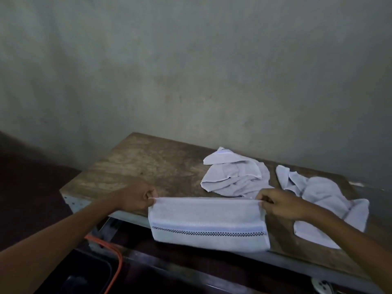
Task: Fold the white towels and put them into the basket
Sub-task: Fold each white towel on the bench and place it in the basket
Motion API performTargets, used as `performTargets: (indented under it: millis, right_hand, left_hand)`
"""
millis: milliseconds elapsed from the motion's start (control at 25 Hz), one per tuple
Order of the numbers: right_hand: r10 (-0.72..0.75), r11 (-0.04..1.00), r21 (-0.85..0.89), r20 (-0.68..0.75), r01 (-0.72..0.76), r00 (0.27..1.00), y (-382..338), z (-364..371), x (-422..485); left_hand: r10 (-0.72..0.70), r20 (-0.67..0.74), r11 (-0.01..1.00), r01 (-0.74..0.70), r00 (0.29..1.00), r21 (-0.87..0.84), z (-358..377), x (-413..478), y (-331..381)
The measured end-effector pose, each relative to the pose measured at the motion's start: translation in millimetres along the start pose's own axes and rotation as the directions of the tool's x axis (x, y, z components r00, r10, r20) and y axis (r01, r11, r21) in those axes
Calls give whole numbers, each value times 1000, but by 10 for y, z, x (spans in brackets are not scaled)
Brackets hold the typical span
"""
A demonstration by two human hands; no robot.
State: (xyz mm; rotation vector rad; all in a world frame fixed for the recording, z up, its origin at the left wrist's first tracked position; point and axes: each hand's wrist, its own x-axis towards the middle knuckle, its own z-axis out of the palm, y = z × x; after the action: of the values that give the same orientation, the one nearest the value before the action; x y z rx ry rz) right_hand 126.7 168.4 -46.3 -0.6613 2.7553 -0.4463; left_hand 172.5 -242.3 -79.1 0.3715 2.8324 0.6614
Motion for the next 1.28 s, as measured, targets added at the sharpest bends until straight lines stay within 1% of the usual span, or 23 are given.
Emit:
performTargets:
  millis: [80, 200, 280, 440, 560, 720, 920, 1040, 1120, 1280]
  right_hand:
    - [3, 1000, -3, -24, -3, 1000, 51, 95, 251]
    - [-9, 998, -64, -62, 5, 998, 56, 232, 500]
    - [-13, 998, -55, -95, 8, 995, 88, 308, 588]
    - [3, 999, -50, -50, -6, 999, 155, 425, 623]
    - [20, 999, -43, -61, -22, 998, 152, 421, 617]
    - [57, 998, -30, -39, -59, 998, 157, 394, 629]
    - [43, 999, -27, -66, -45, 997, 164, 388, 659]
    - [51, 998, 30, -97, -48, 994, 165, 397, 655]
    - [82, 995, 56, -76, -78, 994, 176, 402, 652]
    - [55, 997, -60, -14, -56, 998, 156, 389, 637]
  left_hand:
    - [-48, -23, 999, 48, 999, -15, 150, 81, -118]
    - [-63, -105, 995, 54, 992, -87, 321, 149, -256]
    - [-73, -122, 993, 60, 990, -103, 344, 152, -261]
    - [-101, -182, 984, 72, 978, -160, 331, 153, -269]
    - [-126, -203, 980, 89, 971, -180, 323, 190, -243]
    - [-135, -246, 977, 88, 960, -192, 331, 223, -259]
    - [-162, -231, 973, 116, 959, -201, 338, 254, -294]
    - [-146, -199, 984, 122, 969, -129, 314, 297, -297]
    - [-137, -175, 989, 125, 975, -76, 289, 330, -311]
    - [-123, -118, 992, 121, 985, -22, 240, 313, -301]
